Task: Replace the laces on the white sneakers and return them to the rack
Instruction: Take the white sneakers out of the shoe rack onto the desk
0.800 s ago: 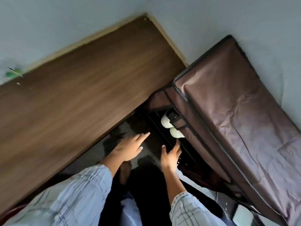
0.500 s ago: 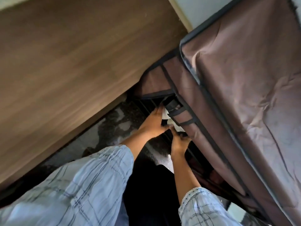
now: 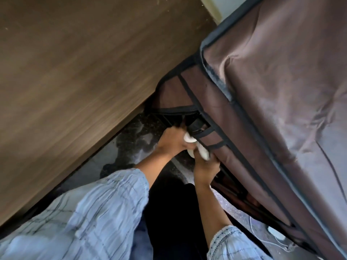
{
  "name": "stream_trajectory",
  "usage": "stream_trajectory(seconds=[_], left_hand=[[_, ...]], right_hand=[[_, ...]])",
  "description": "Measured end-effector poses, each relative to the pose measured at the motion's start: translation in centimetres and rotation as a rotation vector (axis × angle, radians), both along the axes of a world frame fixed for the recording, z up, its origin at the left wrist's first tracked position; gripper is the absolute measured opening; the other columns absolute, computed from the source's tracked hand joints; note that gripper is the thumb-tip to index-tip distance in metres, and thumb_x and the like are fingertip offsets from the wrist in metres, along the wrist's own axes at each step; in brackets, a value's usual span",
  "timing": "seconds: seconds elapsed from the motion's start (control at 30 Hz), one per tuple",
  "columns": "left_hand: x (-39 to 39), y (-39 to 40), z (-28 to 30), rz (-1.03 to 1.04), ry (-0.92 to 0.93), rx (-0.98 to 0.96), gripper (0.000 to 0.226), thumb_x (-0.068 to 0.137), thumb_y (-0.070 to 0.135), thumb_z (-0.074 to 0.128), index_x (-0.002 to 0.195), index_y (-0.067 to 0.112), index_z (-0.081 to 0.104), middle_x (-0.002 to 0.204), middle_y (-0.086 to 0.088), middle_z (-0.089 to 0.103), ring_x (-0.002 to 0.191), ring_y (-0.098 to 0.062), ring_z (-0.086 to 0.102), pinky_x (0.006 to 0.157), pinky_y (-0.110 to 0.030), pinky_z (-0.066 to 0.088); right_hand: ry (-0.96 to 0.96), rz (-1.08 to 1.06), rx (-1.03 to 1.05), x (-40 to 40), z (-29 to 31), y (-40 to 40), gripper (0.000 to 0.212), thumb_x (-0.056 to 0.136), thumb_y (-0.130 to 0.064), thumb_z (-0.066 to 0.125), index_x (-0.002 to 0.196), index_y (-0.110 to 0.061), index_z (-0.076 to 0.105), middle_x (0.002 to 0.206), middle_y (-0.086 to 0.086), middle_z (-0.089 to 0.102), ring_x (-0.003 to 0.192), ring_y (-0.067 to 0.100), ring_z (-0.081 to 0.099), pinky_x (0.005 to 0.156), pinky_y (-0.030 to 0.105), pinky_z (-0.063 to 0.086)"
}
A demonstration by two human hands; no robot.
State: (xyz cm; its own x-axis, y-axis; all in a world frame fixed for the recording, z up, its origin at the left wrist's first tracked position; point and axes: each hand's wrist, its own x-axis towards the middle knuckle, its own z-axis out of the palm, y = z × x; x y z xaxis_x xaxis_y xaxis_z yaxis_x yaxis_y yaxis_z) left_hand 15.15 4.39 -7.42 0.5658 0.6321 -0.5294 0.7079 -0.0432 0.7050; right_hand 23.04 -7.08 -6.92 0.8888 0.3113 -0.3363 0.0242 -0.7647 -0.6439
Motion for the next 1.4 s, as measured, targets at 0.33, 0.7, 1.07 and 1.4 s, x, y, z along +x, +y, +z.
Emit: stream_trajectory(seconds=[0.33, 0.7, 1.07, 1.4], left_hand=[[-13.6, -8.7, 7.7, 0.24, 0.047, 0.258, 0.099, 0.05, 0.053, 0.086, 0.135, 0.013, 0.052, 0.121, -0.004, 0.067, 0.086, -0.021, 0.072, 0.056, -0.028, 0.053], [-25.1, -11.9, 14.7, 0.464, 0.177, 0.302, 0.085, 0.059, 0.049, 0.078, 0.135, 0.019, 0.055, 0.118, 0.006, 0.068, 0.085, -0.018, 0.072, 0.061, -0.029, 0.055], [-31.1, -3.8, 12.3, 0.98, 0.209, 0.411, 0.094, 0.062, 0.037, 0.086, 0.143, 0.025, 0.04, 0.118, -0.005, 0.067, 0.094, -0.03, 0.068, 0.073, -0.043, 0.055], [-31.3, -0.8, 7.8, 1.282, 0.095, 0.303, 0.097, 0.072, 0.038, 0.079, 0.15, 0.022, 0.023, 0.136, -0.001, 0.055, 0.115, -0.021, 0.059, 0.093, -0.033, 0.049]], right_hand=[[0.04, 0.311, 0.025, -11.8, 7.6, -6.7, 0.029, 0.077, -0.019, 0.081, 0.103, -0.028, 0.072, 0.135, -0.019, 0.049, 0.113, -0.002, 0.056, 0.087, 0.016, 0.048], [0.098, 0.469, 0.135, -21.5, 13.3, -8.3, 0.038, 0.072, -0.024, 0.085, 0.107, -0.031, 0.072, 0.145, -0.015, 0.047, 0.125, -0.002, 0.051, 0.091, 0.008, 0.043], [0.167, 0.958, 0.254, -25.3, 8.5, 6.2, 0.043, 0.078, -0.026, 0.081, 0.119, -0.019, 0.068, 0.158, 0.0, 0.029, 0.131, 0.01, 0.049, 0.1, 0.026, 0.047], [0.134, 1.453, 0.176, -24.1, 5.7, 16.4, 0.068, 0.079, -0.02, 0.08, 0.14, -0.02, 0.049, 0.161, 0.003, 0.02, 0.136, 0.016, 0.039, 0.101, 0.037, 0.045]])
